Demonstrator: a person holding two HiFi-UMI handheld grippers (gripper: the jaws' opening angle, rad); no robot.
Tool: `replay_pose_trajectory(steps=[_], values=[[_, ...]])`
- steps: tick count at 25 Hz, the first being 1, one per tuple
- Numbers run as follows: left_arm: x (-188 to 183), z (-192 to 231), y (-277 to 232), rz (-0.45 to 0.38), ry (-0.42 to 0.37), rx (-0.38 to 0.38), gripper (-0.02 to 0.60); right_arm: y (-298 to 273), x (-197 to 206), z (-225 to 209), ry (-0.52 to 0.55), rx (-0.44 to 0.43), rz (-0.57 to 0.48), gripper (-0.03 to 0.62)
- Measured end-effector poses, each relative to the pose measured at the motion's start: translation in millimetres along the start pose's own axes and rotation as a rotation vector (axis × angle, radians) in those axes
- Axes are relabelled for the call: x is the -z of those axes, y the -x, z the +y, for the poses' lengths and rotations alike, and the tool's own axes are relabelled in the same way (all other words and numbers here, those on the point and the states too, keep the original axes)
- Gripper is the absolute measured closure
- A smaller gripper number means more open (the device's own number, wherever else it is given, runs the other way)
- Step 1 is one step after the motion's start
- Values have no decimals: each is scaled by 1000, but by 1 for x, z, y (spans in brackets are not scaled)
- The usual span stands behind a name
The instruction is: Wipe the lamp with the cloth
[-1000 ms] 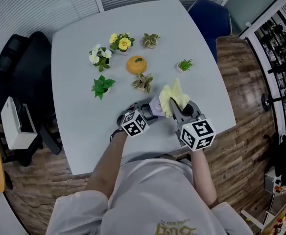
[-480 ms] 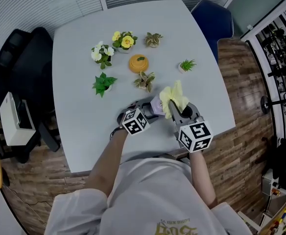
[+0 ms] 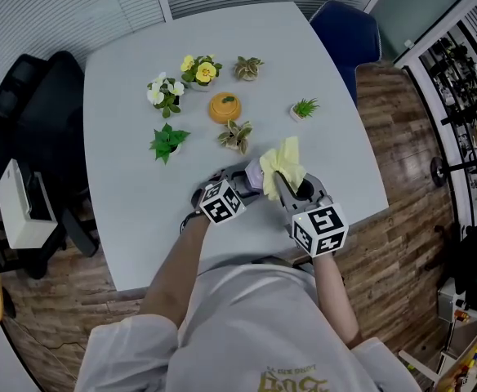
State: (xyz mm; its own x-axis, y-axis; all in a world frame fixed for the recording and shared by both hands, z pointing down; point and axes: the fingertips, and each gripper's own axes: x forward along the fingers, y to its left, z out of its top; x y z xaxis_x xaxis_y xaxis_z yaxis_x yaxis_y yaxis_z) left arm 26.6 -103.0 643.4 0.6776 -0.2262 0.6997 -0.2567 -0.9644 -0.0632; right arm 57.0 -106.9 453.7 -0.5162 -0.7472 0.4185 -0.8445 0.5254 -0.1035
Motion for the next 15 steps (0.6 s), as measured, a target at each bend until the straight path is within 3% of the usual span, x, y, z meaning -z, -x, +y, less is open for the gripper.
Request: replay_pose_trajectory(steps=[15], values=[[-2,0,1,-1,1,-2,276,7,3,15,60,-19,28,542]])
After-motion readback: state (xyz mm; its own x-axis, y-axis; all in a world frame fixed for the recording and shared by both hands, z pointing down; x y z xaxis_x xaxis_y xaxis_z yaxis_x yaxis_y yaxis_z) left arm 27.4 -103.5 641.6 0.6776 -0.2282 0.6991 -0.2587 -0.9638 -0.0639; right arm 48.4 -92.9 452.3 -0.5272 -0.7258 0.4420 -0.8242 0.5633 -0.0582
